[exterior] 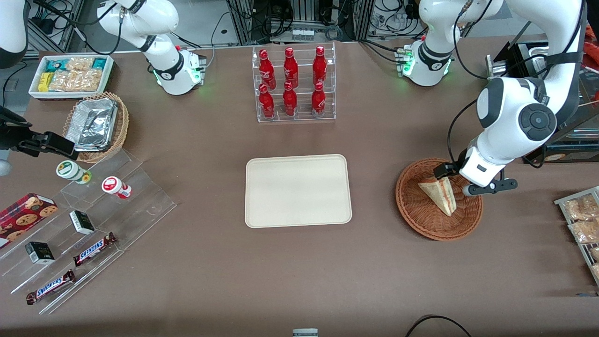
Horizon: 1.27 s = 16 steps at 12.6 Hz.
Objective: Place sandwich from basket to tray
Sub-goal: 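Lower the open left gripper around the wrapped sandwich's edge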
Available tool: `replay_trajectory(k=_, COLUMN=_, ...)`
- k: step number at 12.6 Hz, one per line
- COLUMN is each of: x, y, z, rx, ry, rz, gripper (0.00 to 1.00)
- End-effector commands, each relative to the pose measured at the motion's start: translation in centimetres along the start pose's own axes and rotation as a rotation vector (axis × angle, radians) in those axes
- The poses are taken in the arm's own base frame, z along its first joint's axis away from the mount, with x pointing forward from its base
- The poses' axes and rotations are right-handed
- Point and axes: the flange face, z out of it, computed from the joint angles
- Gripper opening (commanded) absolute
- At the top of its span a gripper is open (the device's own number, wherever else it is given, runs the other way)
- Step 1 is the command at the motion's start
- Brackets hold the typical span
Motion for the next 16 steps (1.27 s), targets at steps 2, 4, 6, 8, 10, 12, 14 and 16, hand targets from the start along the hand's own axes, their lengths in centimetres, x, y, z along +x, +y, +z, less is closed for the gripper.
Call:
replay_trajectory(k=2, x=-0.9, y=-0.4, z=1.0, rx=-0.005, ry=0.029, rz=-0.281, gripper=1.0)
replay_trajectory(k=4, x=-1.0, y=-0.5, z=1.4, rx=-0.008, ry=0.017, rz=-0.374, gripper=1.0)
replay_trajectory(k=6, x=-0.9, y=-0.9, z=1.6, rx=-0.018, ry=0.007, rz=-0.396, gripper=1.0)
replay_trajectory(k=8, x=-1.0, y=-0.8, z=2.2, rx=-0.012, ry=-0.003, rz=-0.392, gripper=1.0)
replay_trajectory(k=10, x=-1.0, y=-0.7, z=3.0, rx=-0.002, ry=-0.015, rz=-0.386, gripper=1.0)
replay_trajectory(k=12, x=-0.9, y=-0.6, z=3.8, rx=0.002, ry=-0.019, rz=-0.379, gripper=1.0)
replay_trajectory(k=14, x=-0.6, y=-0.4, z=5.0, rx=0.003, ry=-0.026, rz=-0.376, gripper=1.0)
replay_trajectory(k=16, x=-0.3, y=-0.4, z=6.0, rx=-0.003, ry=-0.025, rz=-0.375, gripper=1.0)
